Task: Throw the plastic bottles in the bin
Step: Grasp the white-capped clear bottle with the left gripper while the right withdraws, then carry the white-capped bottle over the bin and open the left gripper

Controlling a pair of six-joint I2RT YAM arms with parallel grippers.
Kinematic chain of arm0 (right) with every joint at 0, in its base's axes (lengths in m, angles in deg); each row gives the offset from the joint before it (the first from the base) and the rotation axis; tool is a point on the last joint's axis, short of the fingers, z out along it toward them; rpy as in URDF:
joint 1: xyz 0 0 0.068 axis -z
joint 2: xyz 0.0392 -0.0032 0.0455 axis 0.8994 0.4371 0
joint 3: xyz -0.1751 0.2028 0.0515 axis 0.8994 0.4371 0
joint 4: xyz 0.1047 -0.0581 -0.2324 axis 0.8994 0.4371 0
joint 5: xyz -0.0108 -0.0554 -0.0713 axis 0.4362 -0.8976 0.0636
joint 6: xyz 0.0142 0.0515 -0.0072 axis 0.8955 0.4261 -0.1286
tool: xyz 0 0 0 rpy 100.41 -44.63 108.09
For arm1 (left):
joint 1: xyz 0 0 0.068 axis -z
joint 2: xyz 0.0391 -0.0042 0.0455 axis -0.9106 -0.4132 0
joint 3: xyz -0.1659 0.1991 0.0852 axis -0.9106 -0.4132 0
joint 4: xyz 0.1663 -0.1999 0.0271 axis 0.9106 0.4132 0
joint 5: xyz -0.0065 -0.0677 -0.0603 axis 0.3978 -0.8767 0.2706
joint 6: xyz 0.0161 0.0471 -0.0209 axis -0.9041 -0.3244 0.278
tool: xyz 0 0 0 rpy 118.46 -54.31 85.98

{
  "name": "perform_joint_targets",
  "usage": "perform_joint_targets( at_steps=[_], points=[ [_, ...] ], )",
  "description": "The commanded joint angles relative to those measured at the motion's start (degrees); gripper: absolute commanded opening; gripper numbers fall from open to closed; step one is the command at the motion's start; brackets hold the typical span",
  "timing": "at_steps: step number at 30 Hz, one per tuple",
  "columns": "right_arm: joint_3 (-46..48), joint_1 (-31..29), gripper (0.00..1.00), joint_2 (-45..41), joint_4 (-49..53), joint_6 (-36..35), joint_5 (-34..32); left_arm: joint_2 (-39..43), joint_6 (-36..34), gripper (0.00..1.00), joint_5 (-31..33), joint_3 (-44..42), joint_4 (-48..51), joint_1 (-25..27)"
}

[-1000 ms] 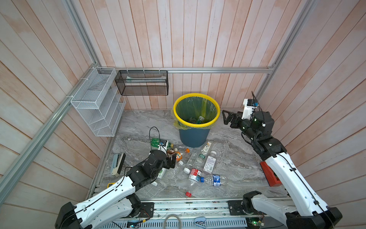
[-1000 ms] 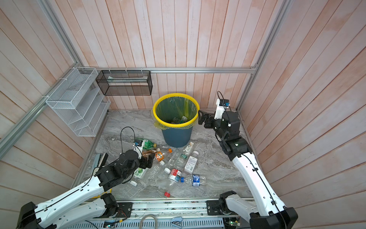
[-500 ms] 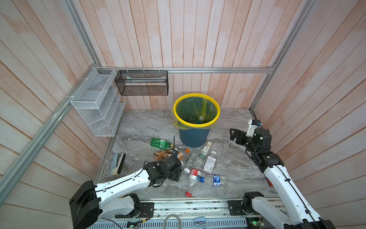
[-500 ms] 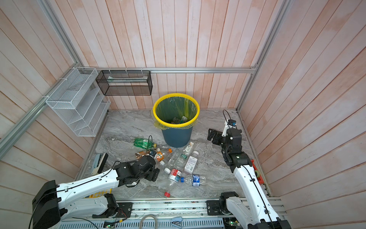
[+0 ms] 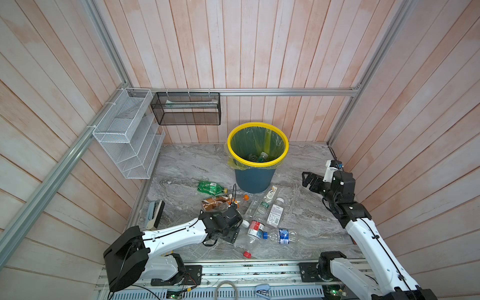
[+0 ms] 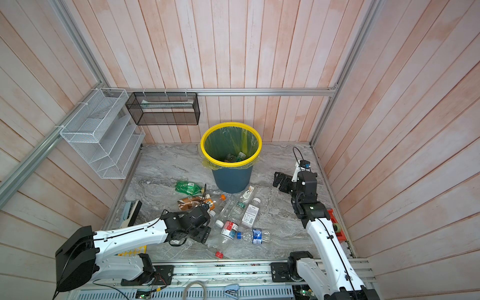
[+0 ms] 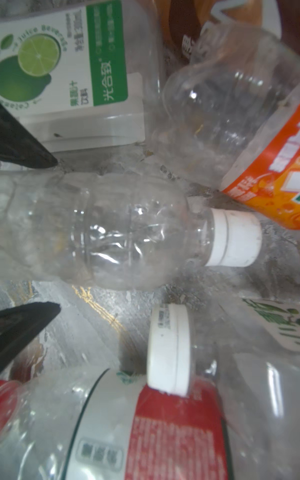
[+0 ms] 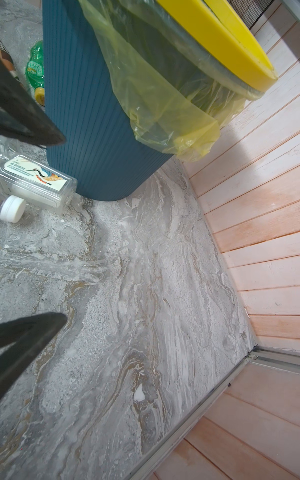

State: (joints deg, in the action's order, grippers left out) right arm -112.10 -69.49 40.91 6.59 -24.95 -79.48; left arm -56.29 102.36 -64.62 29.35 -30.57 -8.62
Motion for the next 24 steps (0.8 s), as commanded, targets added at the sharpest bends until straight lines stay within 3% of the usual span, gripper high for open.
perform_joint_targets(
  at_steps=[1,6,12,17,24],
  points=[
    [1.14,0.56,1.00,-0.41,-0.76,-0.02,0.61,-1.10,0.03,0.73,-1.74,0.87,-1.06,0.12],
    [1.46,1.33,1.00,-0.05,-0.90,0.01,1.54,-1.61,0.72,0.69,-2.77,0.59,-1.61,0.14],
    [2.86,1.86,1.00,-0.98,-1.77,0.20,1.90,0.36,1.20,0.51,-3.13,-0.58,-3.91,0.14],
    [3.80,2.25,1.00,-2.44,-1.28,0.98,1.55,9.55,4.03,0.48,-1.92,-0.11,-3.22,0.15],
    [5.56,2.42,1.00,-4.04,-0.10,3.43,-0.14,27.49,3.33,0.46,7.52,6.34,-0.95,0.46]
  ],
)
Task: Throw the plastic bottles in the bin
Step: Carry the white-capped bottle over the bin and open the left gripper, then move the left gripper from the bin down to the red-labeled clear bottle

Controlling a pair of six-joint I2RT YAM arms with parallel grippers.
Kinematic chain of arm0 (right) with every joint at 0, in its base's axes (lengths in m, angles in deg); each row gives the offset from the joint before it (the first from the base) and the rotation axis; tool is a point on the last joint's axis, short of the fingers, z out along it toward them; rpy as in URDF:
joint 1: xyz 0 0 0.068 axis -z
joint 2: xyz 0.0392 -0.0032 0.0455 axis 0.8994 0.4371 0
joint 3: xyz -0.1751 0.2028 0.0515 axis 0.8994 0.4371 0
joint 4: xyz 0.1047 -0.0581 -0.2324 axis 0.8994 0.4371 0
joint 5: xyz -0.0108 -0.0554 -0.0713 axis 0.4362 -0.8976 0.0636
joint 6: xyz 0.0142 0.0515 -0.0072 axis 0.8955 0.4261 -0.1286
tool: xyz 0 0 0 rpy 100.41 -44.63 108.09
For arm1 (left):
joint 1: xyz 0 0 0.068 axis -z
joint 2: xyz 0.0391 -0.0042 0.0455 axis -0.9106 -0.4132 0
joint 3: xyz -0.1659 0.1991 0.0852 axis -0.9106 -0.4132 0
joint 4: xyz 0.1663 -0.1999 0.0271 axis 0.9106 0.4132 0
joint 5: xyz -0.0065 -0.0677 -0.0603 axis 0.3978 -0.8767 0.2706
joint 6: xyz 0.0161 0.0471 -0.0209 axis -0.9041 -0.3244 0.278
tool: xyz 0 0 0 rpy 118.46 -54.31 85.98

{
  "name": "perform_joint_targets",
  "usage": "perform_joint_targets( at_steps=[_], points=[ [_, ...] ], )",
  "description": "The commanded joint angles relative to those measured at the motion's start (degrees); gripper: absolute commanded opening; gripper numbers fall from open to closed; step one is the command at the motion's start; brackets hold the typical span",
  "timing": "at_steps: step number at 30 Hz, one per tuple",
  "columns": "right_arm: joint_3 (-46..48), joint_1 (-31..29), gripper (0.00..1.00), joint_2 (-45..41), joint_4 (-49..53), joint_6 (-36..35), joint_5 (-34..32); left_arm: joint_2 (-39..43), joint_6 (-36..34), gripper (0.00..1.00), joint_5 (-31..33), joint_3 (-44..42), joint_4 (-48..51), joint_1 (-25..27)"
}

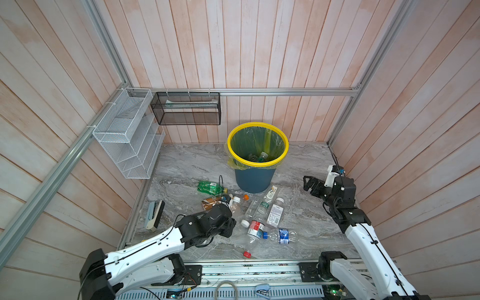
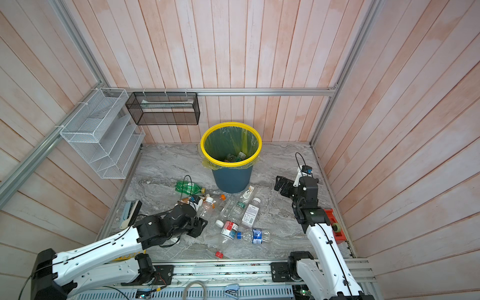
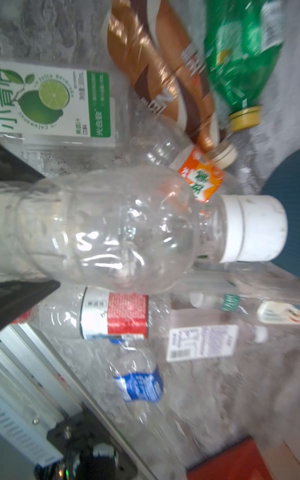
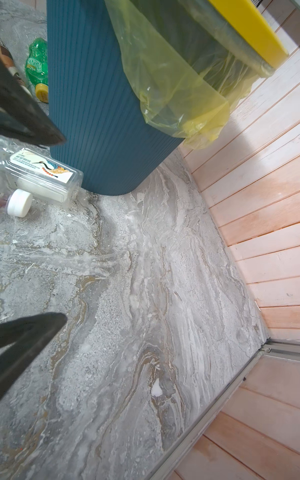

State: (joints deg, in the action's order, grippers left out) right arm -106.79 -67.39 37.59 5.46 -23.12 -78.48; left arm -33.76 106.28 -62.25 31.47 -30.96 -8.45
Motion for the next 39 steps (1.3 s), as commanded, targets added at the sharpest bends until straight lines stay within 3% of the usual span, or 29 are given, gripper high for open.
perform_joint_targets(
  at_steps=[1,5,8,10,15,19,21,26,29,39],
  points=[
    [0.21,0.36,1.00,-0.94,1.45,1.87,-1.12,6.99,-2.42,0.46,6.21,5.75,-2.11,0.31],
    [1.68,0.38,0.99,-1.29,0.88,3.03,-0.82,10.07,-13.36,0.47,12.18,9.68,-12.78,0.25],
    [2.17,0.34,0.98,-1.03,1.68,4.10,-0.04,4.53,-22.19,0.50,15.35,16.00,-18.31,-1.08],
    [2.44,0.29,0.96,-1.16,3.26,4.68,1.32,-2.12,-25.24,0.51,9.95,22.70,-19.29,-6.29],
    [5.01,-1.00,0.92,-2.14,5.64,7.21,4.34,-20.60,-24.90,0.56,-11.59,37.79,-19.97,-18.78],
    [5.18,-3.66,0.92,-1.23,8.45,8.90,2.31,-36.58,-23.16,0.64,-18.95,54.84,-10.74,-21.28],
    [4.20,-3.92,0.93,-1.30,9.87,9.51,0.62,-39.26,-23.35,0.76,-18.86,58.34,-9.91,-21.37],
    [1.63,-3.99,0.96,-1.03,10.74,10.10,-0.70,-37.15,-25.59,1.00,-15.62,57.14,-14.80,-21.46],
    [0.46,-4.65,0.96,0.75,12.40,10.16,-0.72,-35.70,-27.38,1.00,-15.00,56.21,-15.28,-21.47],
    [-0.37,-13.74,0.95,1.49,17.28,14.84,-8.48,-24.80,-29.66,1.00,-13.93,41.17,-22.34,-21.13]
  ],
)
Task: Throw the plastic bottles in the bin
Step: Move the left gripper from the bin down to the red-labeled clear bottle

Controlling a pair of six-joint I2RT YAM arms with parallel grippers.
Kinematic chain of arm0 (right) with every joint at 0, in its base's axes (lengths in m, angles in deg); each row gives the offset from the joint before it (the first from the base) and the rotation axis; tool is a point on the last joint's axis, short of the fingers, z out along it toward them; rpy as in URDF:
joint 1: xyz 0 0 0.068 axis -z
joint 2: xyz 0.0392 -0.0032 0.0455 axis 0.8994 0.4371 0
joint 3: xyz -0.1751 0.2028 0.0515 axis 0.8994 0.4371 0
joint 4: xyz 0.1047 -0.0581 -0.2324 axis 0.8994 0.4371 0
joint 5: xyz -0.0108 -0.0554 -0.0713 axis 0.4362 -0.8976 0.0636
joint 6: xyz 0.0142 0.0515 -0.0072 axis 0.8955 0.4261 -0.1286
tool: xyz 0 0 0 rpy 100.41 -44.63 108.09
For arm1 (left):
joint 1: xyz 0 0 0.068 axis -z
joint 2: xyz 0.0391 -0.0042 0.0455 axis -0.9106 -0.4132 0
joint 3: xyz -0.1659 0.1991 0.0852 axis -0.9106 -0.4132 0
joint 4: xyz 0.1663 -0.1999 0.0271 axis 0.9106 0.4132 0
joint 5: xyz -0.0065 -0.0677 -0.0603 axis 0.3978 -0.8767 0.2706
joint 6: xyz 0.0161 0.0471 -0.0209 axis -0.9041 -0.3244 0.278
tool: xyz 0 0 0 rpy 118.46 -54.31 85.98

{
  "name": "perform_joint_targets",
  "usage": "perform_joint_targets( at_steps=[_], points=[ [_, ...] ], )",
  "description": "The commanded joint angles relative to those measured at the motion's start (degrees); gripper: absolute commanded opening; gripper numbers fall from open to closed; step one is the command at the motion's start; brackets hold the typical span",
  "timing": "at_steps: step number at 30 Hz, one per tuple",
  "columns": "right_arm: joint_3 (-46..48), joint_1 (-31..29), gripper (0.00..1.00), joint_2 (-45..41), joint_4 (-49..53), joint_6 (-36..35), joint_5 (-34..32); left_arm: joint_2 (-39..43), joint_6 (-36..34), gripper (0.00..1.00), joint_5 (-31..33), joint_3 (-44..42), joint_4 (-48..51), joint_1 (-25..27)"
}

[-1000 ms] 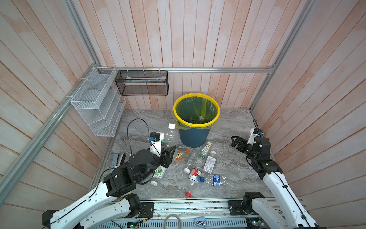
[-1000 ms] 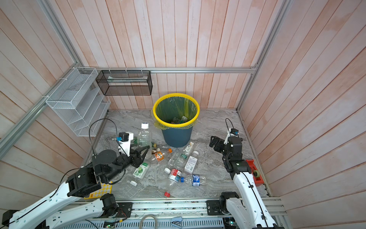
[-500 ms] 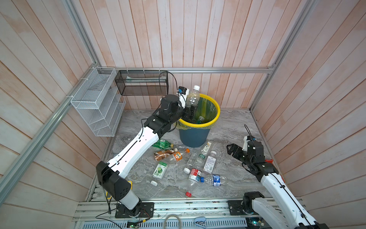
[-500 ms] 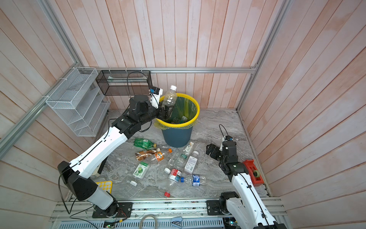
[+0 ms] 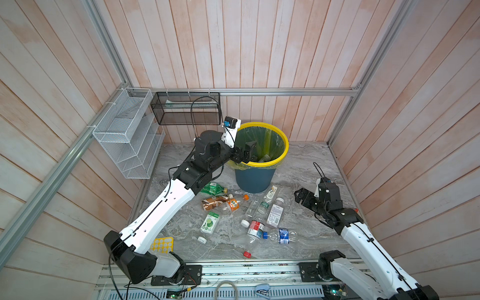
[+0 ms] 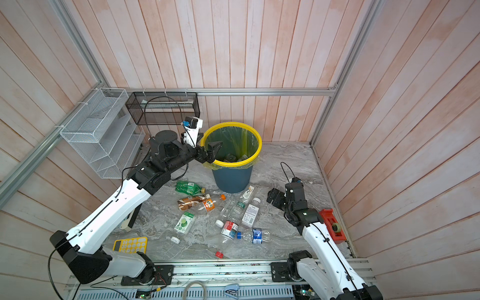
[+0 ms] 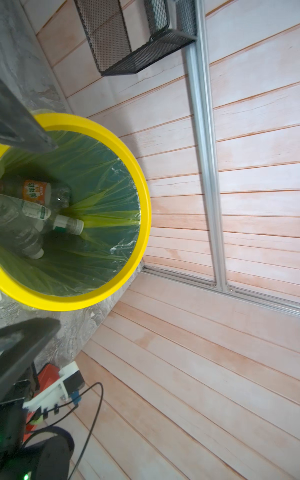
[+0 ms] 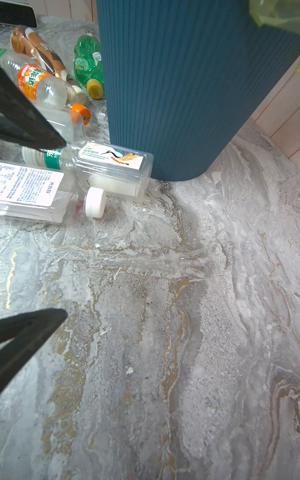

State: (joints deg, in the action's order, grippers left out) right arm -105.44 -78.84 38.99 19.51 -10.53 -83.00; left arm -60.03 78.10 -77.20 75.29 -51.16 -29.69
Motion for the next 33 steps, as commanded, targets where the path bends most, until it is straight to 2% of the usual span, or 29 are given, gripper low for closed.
perform_joint_targets(
  at_steps=[1,3,7,9,12,14,15,20,26,33],
  points=[
    [-2.01,-3.50,0.95,0.30,3.61,2.70,-4.92,2.39,-1.30,1.00,1.68,-3.80,-1.91,0.29],
    [-2.26,-4.81,0.95,0.73,3.87,3.38,-5.50,4.31,-0.94,1.00,3.44,-5.85,-0.81,1.23],
    [-1.66,-5.46,0.96,-0.41,3.38,3.70,-5.61,8.90,-1.38,1.00,12.42,-10.88,2.21,6.68],
    [-1.65,-5.45,0.96,-1.27,3.57,2.94,-5.78,11.48,0.02,1.00,14.75,-13.76,3.95,8.97],
    [-1.50,-5.45,0.96,-2.31,3.55,1.61,-6.06,15.10,5.93,1.00,19.08,-18.62,6.35,13.25],
    [-0.91,-5.45,0.98,-2.85,3.06,0.97,-5.92,15.83,8.97,1.00,23.79,-20.55,8.89,17.96],
    [-0.46,-5.40,0.98,-2.95,2.72,0.56,-5.81,15.39,10.91,1.00,26.22,-21.03,10.54,21.64],
    [1.08,-5.16,0.99,-3.22,1.20,-1.75,-5.42,10.06,23.05,0.99,34.12,-22.07,17.89,33.42],
    [2.43,-2.93,0.99,-2.24,-1.33,-4.12,-2.94,0.06,38.05,0.96,34.59,-21.91,24.94,41.80],
    [3.22,0.08,0.99,-0.16,-2.21,-6.52,1.79,-10.26,44.84,0.91,28.04,-21.63,25.50,43.74]
  ],
)
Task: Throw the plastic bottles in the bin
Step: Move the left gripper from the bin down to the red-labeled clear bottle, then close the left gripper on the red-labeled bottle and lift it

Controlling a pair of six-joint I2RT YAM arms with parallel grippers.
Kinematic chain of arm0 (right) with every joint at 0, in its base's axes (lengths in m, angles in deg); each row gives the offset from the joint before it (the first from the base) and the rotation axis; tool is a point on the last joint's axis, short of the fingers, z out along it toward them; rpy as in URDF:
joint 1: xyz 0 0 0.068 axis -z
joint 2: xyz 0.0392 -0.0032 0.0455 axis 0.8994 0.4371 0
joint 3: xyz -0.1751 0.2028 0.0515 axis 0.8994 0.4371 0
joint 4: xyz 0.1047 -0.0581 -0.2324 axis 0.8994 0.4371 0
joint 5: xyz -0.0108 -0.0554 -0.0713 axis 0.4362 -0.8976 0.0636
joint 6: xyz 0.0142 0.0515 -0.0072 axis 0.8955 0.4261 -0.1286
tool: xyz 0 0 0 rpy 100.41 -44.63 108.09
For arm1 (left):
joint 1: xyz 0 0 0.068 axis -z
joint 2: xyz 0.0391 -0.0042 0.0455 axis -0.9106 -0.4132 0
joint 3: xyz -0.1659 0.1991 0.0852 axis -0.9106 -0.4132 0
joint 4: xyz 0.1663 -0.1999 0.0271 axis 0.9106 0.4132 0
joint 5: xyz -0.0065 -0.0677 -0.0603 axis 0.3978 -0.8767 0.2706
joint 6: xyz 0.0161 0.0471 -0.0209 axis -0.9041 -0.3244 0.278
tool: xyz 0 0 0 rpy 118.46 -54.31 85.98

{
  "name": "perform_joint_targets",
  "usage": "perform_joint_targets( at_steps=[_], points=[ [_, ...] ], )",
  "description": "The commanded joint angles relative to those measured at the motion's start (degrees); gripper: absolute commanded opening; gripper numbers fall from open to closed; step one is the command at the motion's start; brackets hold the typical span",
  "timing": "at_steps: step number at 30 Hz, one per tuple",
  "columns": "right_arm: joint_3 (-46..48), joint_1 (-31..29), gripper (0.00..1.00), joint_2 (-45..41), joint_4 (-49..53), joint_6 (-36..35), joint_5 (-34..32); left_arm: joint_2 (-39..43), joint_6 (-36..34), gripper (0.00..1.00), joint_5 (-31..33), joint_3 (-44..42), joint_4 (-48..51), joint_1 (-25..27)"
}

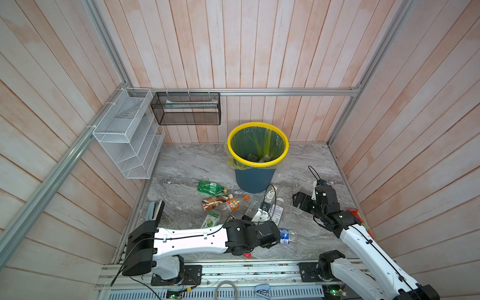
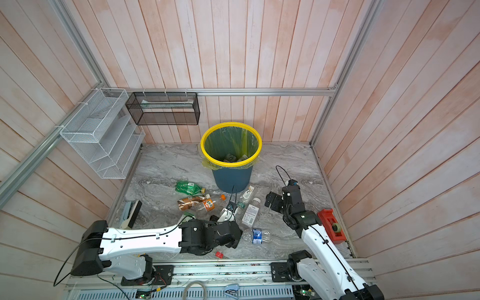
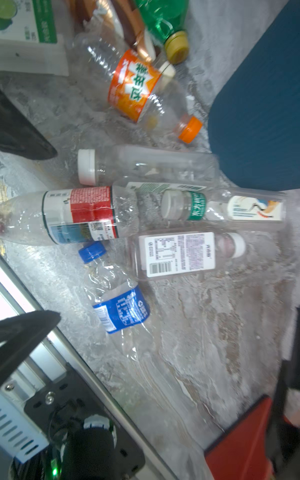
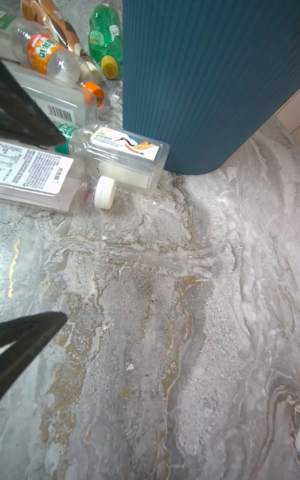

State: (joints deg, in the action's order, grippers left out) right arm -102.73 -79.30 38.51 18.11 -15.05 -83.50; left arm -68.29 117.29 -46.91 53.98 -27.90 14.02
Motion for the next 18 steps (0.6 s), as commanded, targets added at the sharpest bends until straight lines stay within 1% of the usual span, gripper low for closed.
perform_joint_targets(
  at_steps=[1,4,7,11,18],
  points=[
    [0.77,0.63,0.99,0.14,-0.72,-2.22,2.68,-3.10,6.45,0.91,-3.12,-0.47,2.41,0.03],
    [2.24,0.59,0.99,-0.92,-0.81,-2.21,2.48,-4.59,7.51,0.90,-4.48,-2.69,0.88,0.06],
    [3.68,0.64,0.99,-3.57,-0.05,-0.70,1.96,-5.14,6.80,0.89,-5.21,-4.84,-1.06,0.07],
    [4.89,0.59,0.99,-7.73,1.82,0.95,1.03,-6.25,3.89,0.87,-5.63,-6.28,-3.41,-0.64],
    [4.97,0.71,0.99,-11.76,5.32,2.48,0.28,-7.59,-1.27,0.85,-8.50,-8.61,-7.58,-3.43]
  ],
)
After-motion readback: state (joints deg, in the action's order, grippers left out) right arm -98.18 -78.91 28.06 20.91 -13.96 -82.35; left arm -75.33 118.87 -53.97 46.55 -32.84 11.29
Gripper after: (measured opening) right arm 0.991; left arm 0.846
